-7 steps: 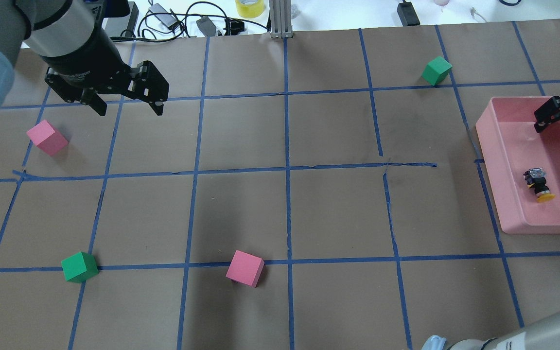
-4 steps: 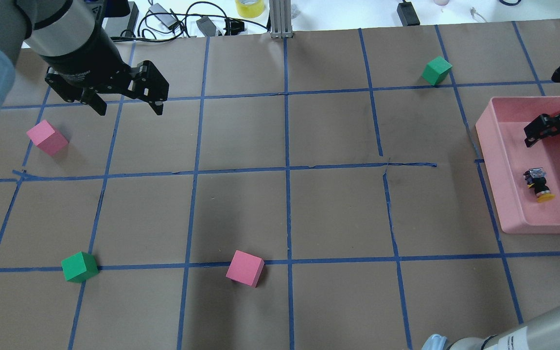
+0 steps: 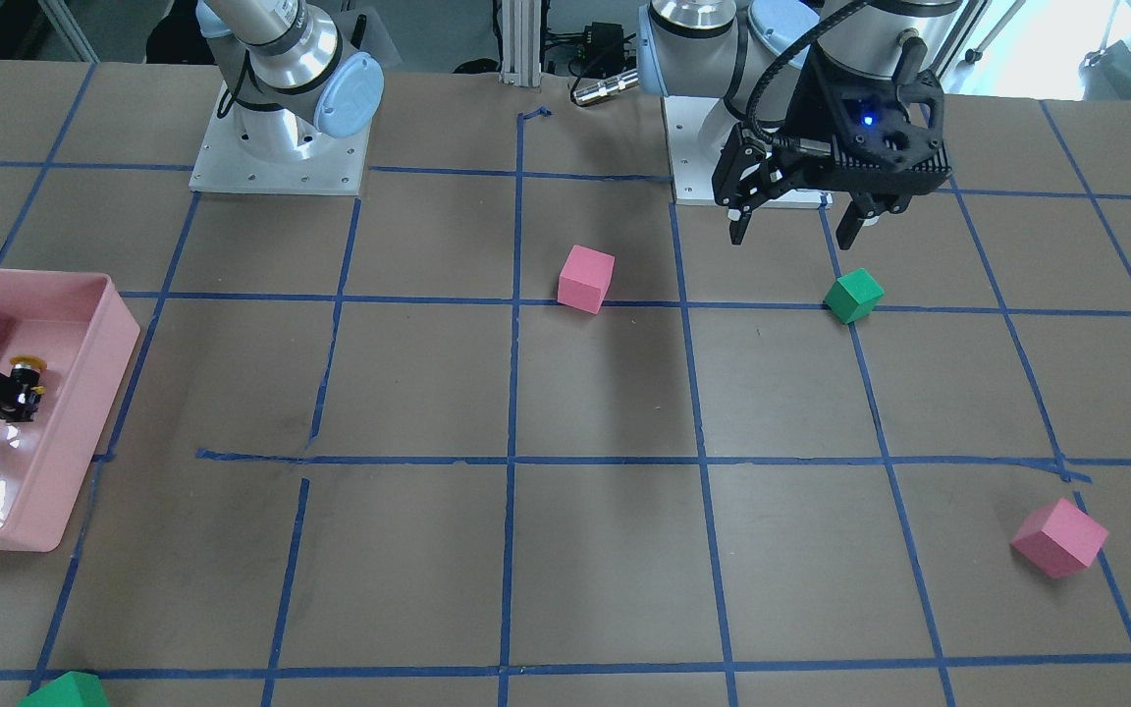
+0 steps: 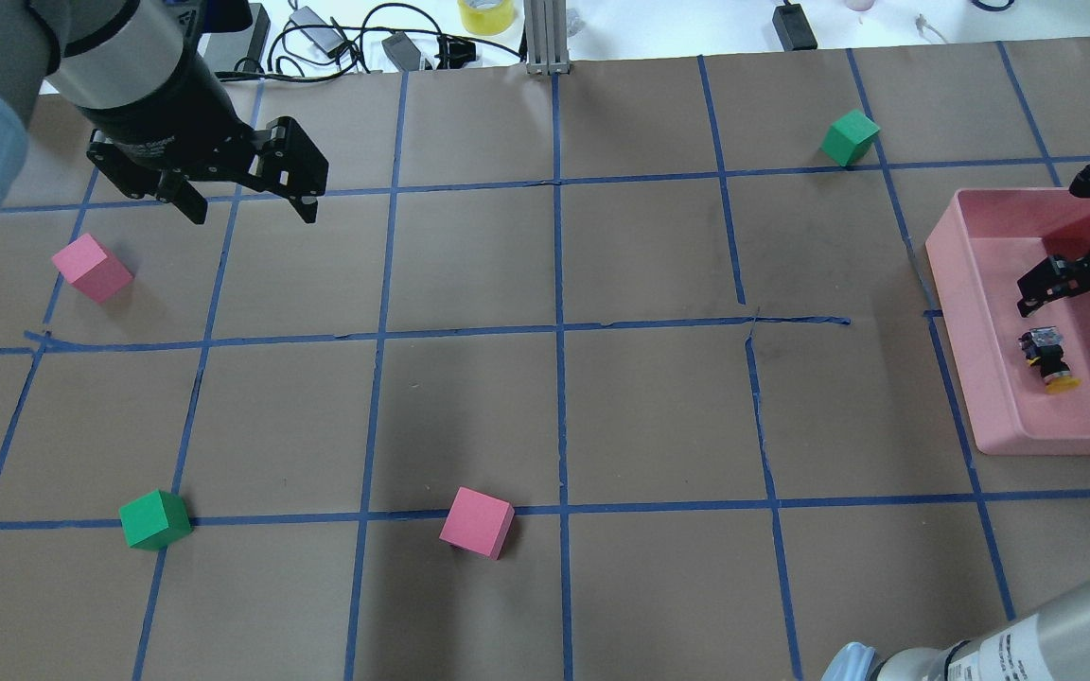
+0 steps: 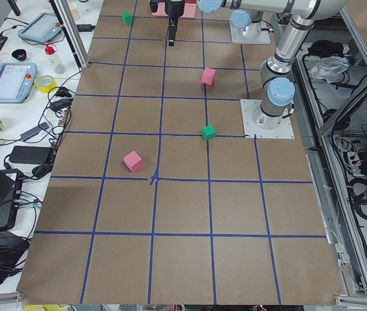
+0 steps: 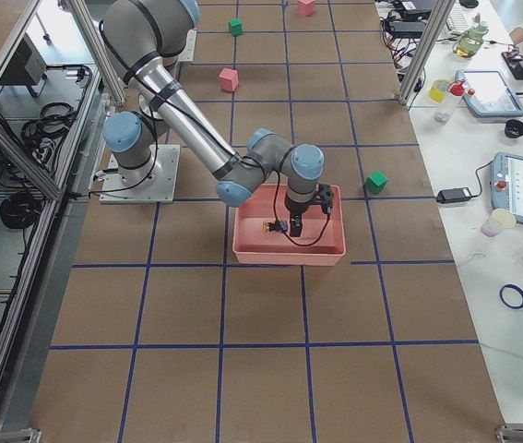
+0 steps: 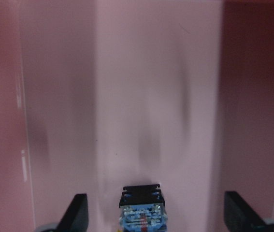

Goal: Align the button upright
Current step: 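Lower the right gripper into the bin and grasp the button switch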

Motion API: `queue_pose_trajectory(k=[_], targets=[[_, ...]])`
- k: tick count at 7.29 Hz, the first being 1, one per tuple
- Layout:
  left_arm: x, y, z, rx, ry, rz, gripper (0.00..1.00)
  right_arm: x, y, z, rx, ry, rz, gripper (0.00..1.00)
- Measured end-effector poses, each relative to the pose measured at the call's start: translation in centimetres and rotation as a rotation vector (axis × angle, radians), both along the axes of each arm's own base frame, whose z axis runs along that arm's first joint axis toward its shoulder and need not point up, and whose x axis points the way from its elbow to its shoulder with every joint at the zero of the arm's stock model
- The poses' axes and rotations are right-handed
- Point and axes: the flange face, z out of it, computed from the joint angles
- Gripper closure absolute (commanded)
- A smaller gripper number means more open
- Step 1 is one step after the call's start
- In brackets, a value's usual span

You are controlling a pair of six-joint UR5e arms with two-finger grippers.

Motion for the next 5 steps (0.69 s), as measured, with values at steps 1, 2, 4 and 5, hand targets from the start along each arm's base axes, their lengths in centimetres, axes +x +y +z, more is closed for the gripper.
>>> queue_pose_trajectory(k=[1,2,4,5], targets=[[0.04,-0.01,-0.02,0.0,0.0,0.0,0.0,-0.12,0.08,-0.43,0.005,-0.004,-0.001,0.0],[0.03,-0.01,-0.05,0.001,-0.001,0.0,0.0,-0.31,0.14,-0.76,0.008,-0.006,-0.003,0.0],[0.01,0.0,-0.09,0.002,-0.002,0.0,0.0,-0.53,0.17,-1.22,0.011,-0.01,-0.006,0.0],[0.01,0.0,-0.09,0.002,-0.003,0.0,0.0,-0.55,0.16,-1.38,0.011,-0.011,-0.006,0.0]])
